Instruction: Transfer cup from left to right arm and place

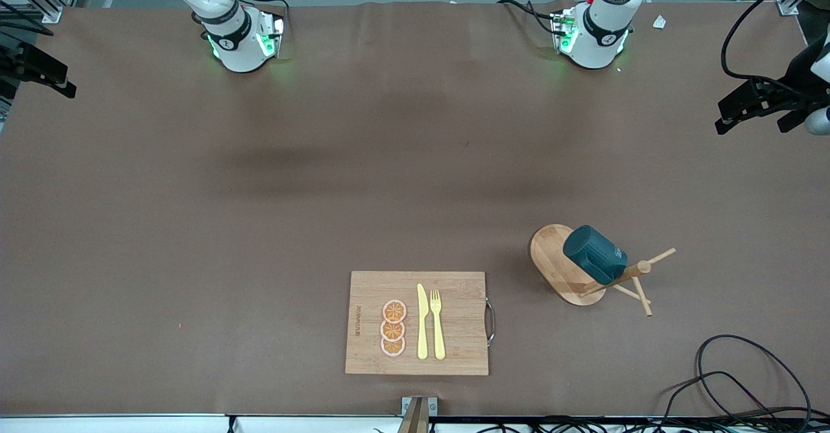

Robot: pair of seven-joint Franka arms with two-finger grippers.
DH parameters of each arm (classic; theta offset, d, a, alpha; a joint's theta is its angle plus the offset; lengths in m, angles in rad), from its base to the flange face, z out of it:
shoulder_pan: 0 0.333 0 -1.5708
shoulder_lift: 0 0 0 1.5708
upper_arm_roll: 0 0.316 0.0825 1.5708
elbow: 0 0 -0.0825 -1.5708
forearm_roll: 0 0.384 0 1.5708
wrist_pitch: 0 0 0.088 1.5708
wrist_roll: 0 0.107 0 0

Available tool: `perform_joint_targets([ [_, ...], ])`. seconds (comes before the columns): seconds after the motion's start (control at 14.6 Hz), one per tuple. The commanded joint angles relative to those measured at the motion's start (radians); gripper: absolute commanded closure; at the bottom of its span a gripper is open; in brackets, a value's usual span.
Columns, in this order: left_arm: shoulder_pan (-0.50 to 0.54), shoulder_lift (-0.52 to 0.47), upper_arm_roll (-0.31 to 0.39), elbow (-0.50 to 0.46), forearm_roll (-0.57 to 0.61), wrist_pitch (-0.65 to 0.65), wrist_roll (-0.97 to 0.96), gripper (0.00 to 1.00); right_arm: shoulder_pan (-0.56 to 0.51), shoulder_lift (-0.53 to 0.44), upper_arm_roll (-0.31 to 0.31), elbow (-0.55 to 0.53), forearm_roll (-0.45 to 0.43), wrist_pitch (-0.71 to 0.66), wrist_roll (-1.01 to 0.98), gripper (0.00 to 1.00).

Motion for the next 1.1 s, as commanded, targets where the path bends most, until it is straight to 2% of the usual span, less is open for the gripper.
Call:
perform_joint_targets([
  [0.0, 0.007, 0.003, -0.008, 0.022, 0.014, 0.004, 0.015, 0.00, 0.005, -0.017, -0.005, -0.009, 0.010, -0.010, 0.002, 0.00],
  [0.69, 0.007, 0.043, -0.004, 0.022, 0.005, 0.008, -0.032, 0.00, 0.010, -0.011, -0.004, 0.023, 0.008, -0.020, 0.011, 0.00],
  [1.03, 0.007, 0.087, -0.005, 0.022, -0.001, 0.013, -0.362, 0.00, -0.001, 0.012, -0.005, 0.025, 0.008, -0.020, 0.001, 0.00],
])
